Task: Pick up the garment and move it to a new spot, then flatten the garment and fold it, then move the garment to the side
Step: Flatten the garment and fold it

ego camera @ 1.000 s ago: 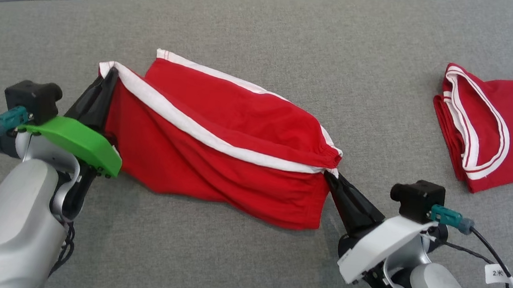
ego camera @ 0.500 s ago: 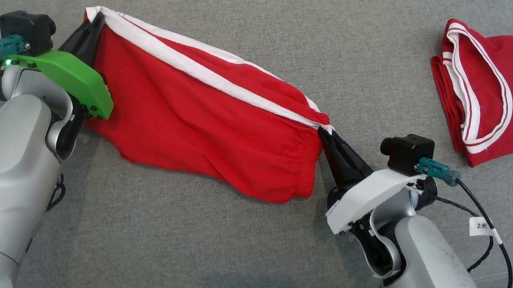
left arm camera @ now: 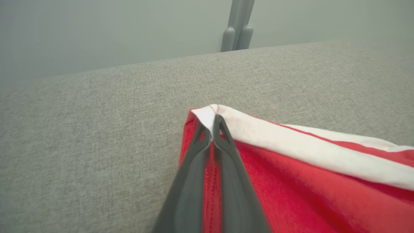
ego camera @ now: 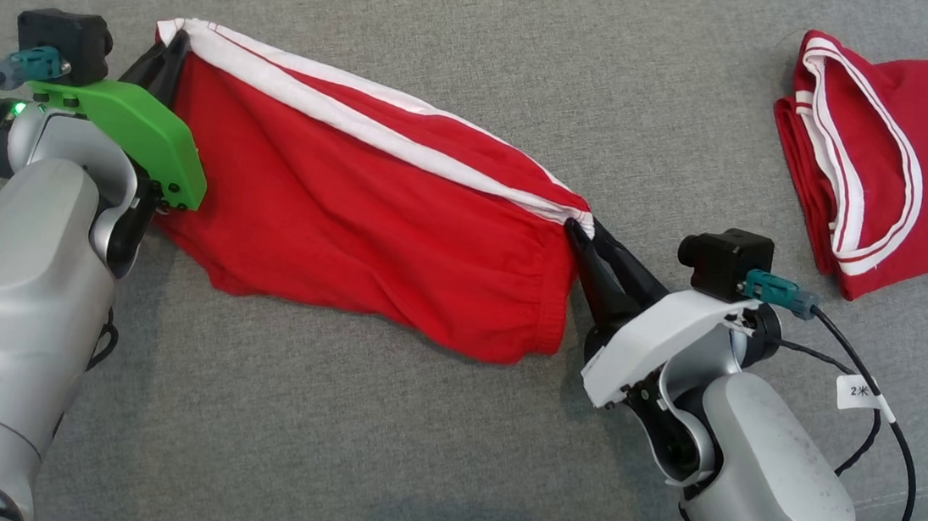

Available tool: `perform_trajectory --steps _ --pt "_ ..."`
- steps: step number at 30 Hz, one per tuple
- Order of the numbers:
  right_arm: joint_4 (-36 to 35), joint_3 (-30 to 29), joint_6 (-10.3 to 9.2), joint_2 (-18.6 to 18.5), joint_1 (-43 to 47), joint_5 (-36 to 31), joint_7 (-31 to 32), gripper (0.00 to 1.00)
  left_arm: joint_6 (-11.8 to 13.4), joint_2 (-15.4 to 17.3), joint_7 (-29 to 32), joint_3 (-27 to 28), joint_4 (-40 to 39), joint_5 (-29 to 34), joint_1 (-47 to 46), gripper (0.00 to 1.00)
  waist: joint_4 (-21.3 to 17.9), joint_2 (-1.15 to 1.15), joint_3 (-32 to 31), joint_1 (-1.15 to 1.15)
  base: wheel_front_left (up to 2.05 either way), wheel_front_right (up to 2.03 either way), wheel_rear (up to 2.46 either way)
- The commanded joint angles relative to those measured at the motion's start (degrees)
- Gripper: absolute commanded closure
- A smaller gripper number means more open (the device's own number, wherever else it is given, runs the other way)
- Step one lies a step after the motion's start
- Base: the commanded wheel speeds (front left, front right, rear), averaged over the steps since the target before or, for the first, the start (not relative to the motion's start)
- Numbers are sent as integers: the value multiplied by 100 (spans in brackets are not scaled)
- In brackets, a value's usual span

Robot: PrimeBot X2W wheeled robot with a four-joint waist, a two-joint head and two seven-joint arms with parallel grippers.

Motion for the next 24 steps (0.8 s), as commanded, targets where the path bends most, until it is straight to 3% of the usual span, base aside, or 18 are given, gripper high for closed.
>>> perform_trajectory --steps 1,2,13,24 --pt "15 -26 -1 -4 -45 27 -36 0 -11 -29 48 -55 83 -20 -92 21 26 0 -60 -1 0 0 0" --pt "4 -35 -1 -2 -23 19 -40 0 -11 -50 56 -79 123 -28 -99 0 38 0 -88 -1 0 0 0" --pt "-451 -270 -1 4 356 -162 192 0 -11 -129 164 -276 345 -230 -25 0 162 0 -455 -1 0 0 0" --pt "-1490 -1265 -1 -27 1244 -478 463 0 -12 -160 163 -174 251 -785 866 0 421 0 -1011 -1 0 0 0"
